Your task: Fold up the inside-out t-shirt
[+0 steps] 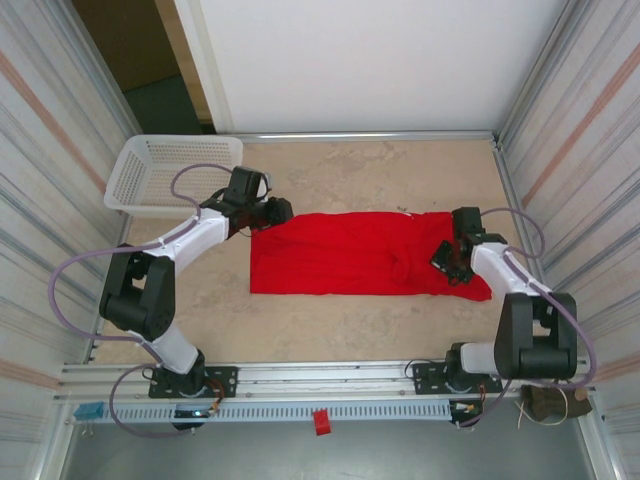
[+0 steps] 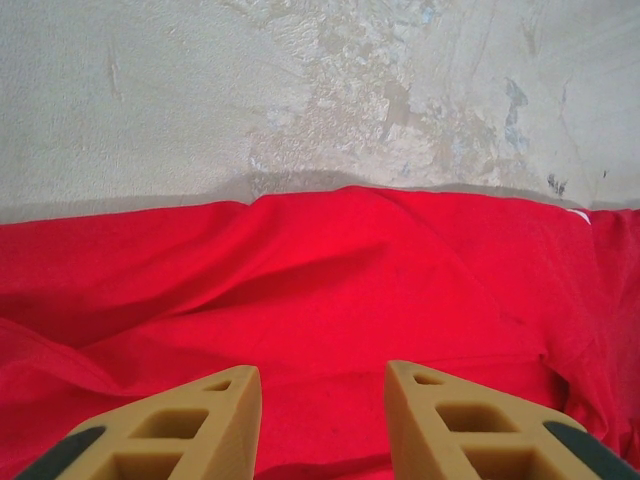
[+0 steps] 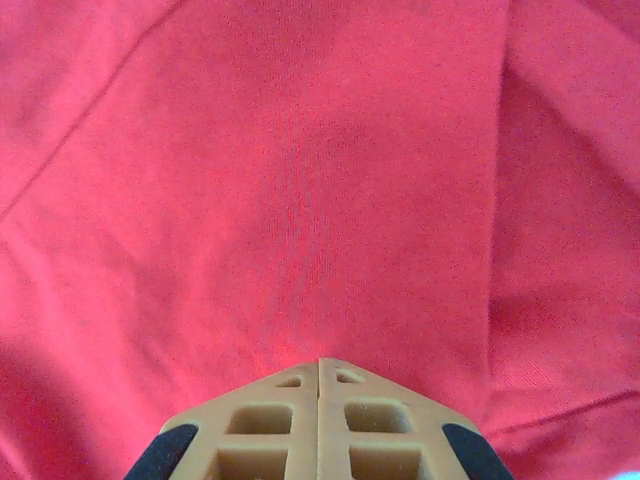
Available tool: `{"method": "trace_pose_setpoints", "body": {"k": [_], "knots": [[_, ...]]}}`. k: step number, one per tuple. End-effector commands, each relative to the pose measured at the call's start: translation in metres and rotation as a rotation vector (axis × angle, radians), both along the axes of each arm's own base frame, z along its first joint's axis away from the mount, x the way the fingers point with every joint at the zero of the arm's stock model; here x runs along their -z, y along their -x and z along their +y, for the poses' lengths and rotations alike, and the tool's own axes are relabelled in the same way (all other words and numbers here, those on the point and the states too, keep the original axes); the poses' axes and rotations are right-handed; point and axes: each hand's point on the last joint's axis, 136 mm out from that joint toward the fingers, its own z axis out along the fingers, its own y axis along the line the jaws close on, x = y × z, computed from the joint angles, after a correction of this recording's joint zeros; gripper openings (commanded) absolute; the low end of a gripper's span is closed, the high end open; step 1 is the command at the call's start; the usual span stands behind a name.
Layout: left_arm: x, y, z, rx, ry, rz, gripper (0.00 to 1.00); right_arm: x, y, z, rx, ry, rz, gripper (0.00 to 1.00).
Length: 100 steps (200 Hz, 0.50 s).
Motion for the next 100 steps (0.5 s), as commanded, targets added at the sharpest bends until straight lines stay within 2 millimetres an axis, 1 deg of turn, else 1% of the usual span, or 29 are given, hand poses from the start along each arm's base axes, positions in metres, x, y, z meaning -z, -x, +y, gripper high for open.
{"method": "trace_pose_setpoints", "body": {"k": [1, 30, 65, 68, 76, 77, 81, 88, 100], "knots": [[-0.009, 0.001, -0.002, 0.0, 0.035, -0.016, 0.37, -0.007, 0.018, -0.005, 0.037, 0.011, -0.001, 0.0], [-0.008, 0.001, -0.002, 0.001, 0.038, -0.013, 0.37, -0.009, 0.036, -0.004, 0.074, -0.002, -0.014, 0.0], [-0.01, 0.001, -0.003, 0.002, 0.04, -0.016, 0.37, -0.001, 0.066, -0.006, 0.126, -0.004, -0.002, 0.0], [-0.01, 0.001, -0.002, 0.001, 0.04, -0.016, 0.37, -0.001, 0.068, -0.006, 0.132, -0.005, -0.004, 0.06], [-0.01, 0.002, -0.003, 0.003, 0.039, -0.014, 0.37, -0.002, 0.073, -0.007, 0.145, -0.005, -0.013, 0.26], [-0.01, 0.002, -0.003, 0.003, 0.039, -0.014, 0.37, -0.002, 0.073, -0.007, 0.146, -0.005, -0.013, 0.26], [-0.01, 0.002, -0.003, 0.003, 0.038, -0.015, 0.37, -0.003, 0.075, -0.007, 0.15, -0.008, -0.017, 0.33], [-0.01, 0.002, -0.002, 0.003, 0.036, -0.014, 0.37, -0.007, 0.075, -0.006, 0.155, -0.016, -0.035, 0.38], [-0.011, 0.004, -0.001, 0.002, 0.031, -0.014, 0.37, -0.016, 0.072, -0.004, 0.16, -0.031, -0.068, 0.4]]}}
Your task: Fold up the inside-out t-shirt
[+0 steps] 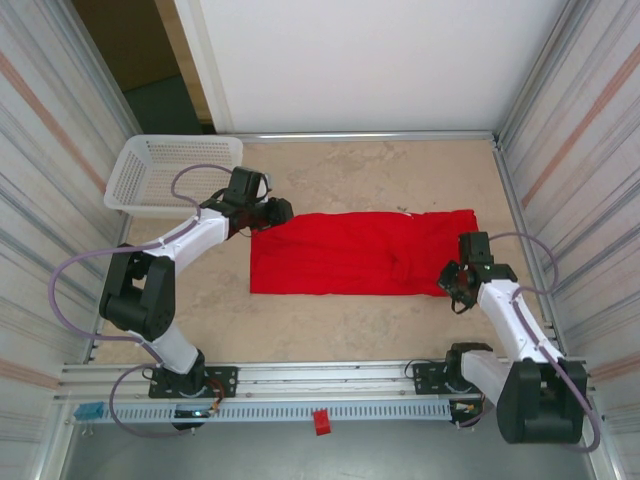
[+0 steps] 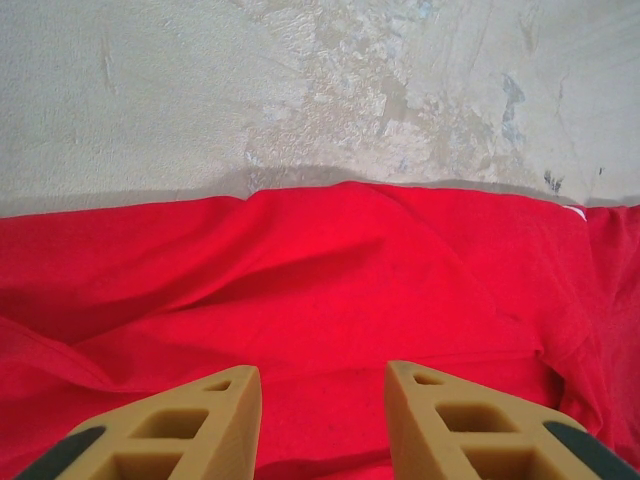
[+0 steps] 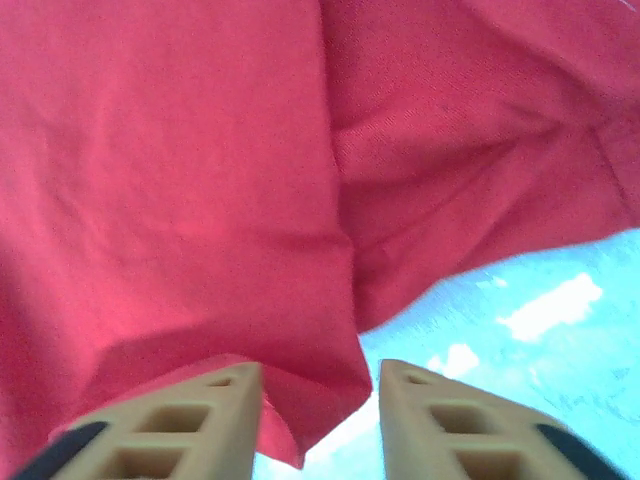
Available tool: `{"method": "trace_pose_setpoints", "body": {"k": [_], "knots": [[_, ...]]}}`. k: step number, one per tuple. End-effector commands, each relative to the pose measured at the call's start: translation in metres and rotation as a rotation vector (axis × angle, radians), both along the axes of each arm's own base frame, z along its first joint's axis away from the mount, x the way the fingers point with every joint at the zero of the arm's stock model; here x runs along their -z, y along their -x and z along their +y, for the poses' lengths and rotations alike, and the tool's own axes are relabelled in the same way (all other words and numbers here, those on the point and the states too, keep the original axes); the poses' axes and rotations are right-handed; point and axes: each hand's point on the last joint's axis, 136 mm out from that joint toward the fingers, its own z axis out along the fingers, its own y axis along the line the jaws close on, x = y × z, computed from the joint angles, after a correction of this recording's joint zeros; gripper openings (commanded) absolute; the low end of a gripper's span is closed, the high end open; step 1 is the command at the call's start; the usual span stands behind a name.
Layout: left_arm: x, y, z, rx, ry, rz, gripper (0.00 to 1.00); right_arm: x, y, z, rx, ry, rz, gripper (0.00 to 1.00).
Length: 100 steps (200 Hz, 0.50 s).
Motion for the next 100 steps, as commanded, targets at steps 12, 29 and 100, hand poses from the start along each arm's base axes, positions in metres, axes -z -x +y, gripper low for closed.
{"method": "trace_pose_setpoints", "body": {"k": [12, 29, 100], "knots": [[-0.012, 0.004, 0.003, -0.007, 0.011, -0.019, 0.37, -0.019, 0.002, 0.003, 0.041, -0.029, -0.047, 0.41], [-0.009, 0.007, 0.016, -0.041, -0.033, -0.012, 0.37, -0.033, -0.013, 0.014, -0.016, -0.045, -0.078, 0.41], [0.021, -0.001, 0.085, -0.119, -0.165, 0.097, 0.44, -0.061, -0.093, 0.106, -0.41, -0.027, -0.095, 0.52]]}}
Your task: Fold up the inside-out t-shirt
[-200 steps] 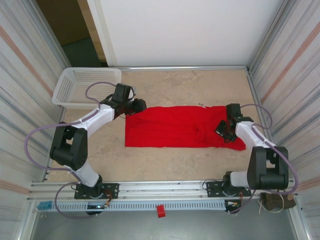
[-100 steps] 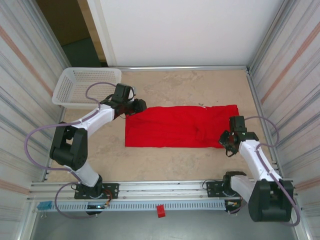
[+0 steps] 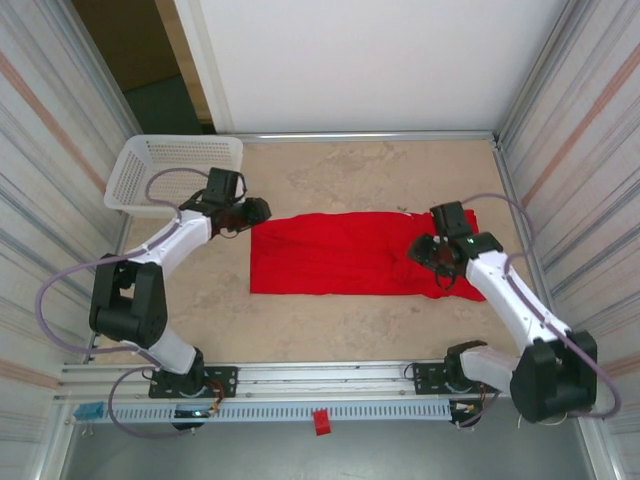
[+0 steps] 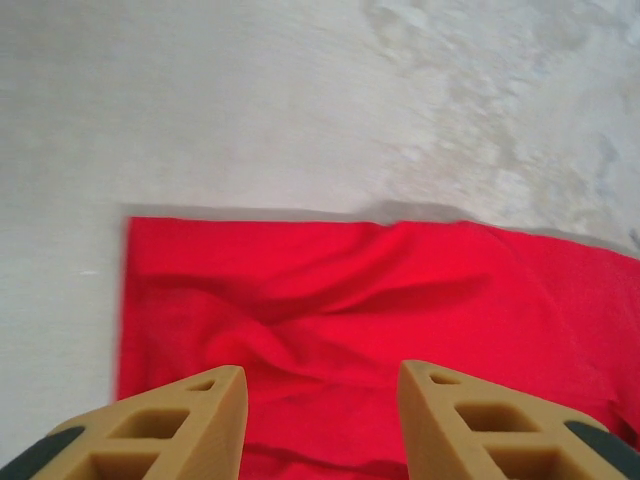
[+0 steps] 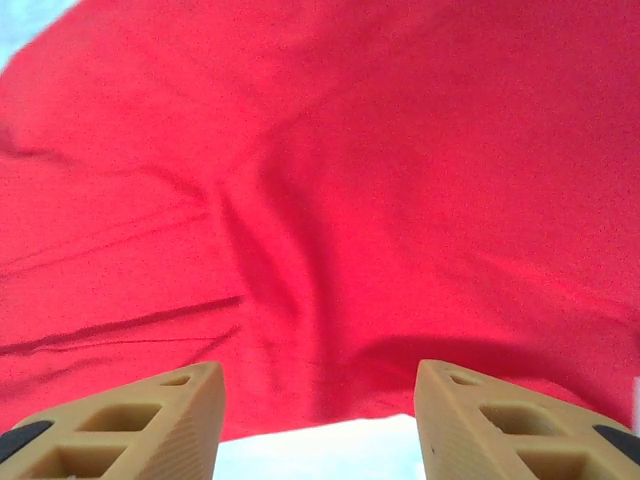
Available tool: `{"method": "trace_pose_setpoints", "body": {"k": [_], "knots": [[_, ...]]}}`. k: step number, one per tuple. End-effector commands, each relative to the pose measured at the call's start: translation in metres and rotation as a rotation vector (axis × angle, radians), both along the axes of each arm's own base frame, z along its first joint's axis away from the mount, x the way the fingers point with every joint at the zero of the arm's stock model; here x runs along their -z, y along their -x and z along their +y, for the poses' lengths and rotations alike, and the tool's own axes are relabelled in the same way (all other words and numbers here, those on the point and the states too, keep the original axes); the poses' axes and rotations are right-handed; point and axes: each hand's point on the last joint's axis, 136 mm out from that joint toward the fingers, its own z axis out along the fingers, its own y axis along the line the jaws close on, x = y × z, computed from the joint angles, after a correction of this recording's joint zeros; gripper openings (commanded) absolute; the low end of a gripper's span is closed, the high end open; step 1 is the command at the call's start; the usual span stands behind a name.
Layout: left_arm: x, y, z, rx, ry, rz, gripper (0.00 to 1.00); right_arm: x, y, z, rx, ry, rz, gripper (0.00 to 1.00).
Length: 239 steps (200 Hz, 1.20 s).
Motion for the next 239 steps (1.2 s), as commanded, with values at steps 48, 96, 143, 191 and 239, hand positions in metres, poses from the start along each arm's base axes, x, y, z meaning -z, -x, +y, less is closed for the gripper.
{"method": "trace_pose_setpoints", "body": {"k": [48, 96, 143, 191, 239], "knots": [[0.038, -0.015, 0.017, 0.047, -0.137, 0.116, 0.43, 0.042, -0.057, 0.059, -0.153, -0.046, 0.075, 0.51], [0.057, -0.018, 0.014, 0.019, -0.105, 0.145, 0.43, 0.064, -0.045, 0.068, -0.149, -0.07, 0.111, 0.51], [0.071, -0.016, 0.004, 0.022, -0.083, 0.167, 0.43, 0.056, -0.031, 0.084, -0.189, -0.093, 0.1, 0.5], [0.083, -0.014, -0.003, 0.012, -0.057, 0.183, 0.38, 0.064, -0.015, 0.101, -0.195, -0.133, 0.116, 0.5], [0.071, -0.005, 0.012, -0.057, -0.105, 0.144, 0.39, 0.079, -0.006, 0.1, -0.174, -0.132, 0.143, 0.49]]}}
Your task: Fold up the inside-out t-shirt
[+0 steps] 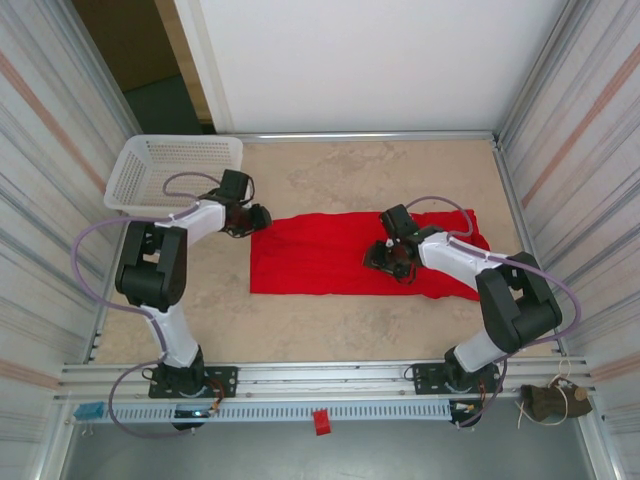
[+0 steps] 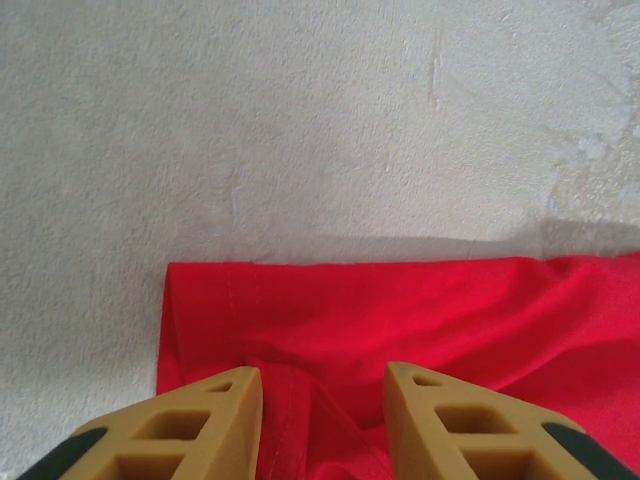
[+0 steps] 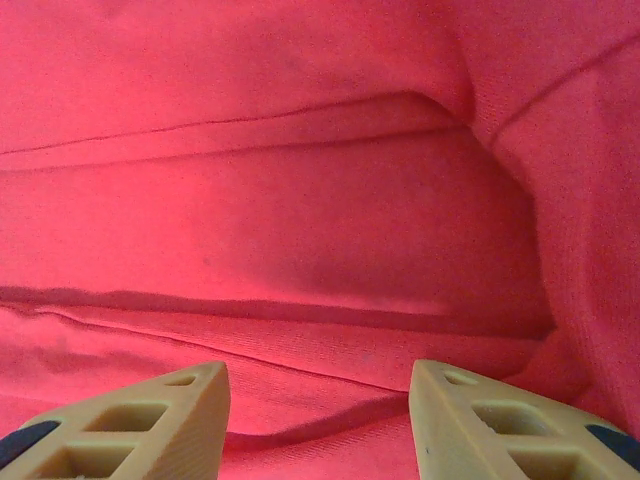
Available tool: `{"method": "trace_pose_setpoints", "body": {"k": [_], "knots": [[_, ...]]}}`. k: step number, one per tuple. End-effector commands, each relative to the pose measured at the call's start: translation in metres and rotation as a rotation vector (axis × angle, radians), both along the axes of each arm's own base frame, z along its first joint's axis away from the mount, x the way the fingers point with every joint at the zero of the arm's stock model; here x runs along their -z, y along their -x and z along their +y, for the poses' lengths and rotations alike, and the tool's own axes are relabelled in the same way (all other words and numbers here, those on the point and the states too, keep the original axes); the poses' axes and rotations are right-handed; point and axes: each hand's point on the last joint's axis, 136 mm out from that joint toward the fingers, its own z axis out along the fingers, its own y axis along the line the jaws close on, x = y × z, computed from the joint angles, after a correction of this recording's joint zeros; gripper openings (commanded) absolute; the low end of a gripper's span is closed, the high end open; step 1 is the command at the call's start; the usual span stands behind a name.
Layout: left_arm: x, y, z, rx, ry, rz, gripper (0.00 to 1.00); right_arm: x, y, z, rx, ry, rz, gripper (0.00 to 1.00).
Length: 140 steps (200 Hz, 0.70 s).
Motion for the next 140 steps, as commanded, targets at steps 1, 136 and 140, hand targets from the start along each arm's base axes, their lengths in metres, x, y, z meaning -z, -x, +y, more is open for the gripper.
{"method": "trace_pose_setpoints", "body": {"k": [1, 136, 140], "knots": [[-0.003, 0.016, 0.012, -0.059, -0.035, 0.006, 0.39, 0.0, 0.002, 0.004, 0.023, -0.023, 0.001, 0.49], [-0.002, -0.006, 0.0, -0.035, -0.014, -0.03, 0.0, 0.03, 0.011, -0.01, 0.088, 0.045, 0.068, 0.47], [-0.004, -0.008, 0.001, -0.036, -0.016, -0.036, 0.0, 0.032, 0.012, -0.011, 0.092, 0.05, 0.072, 0.47]]}}
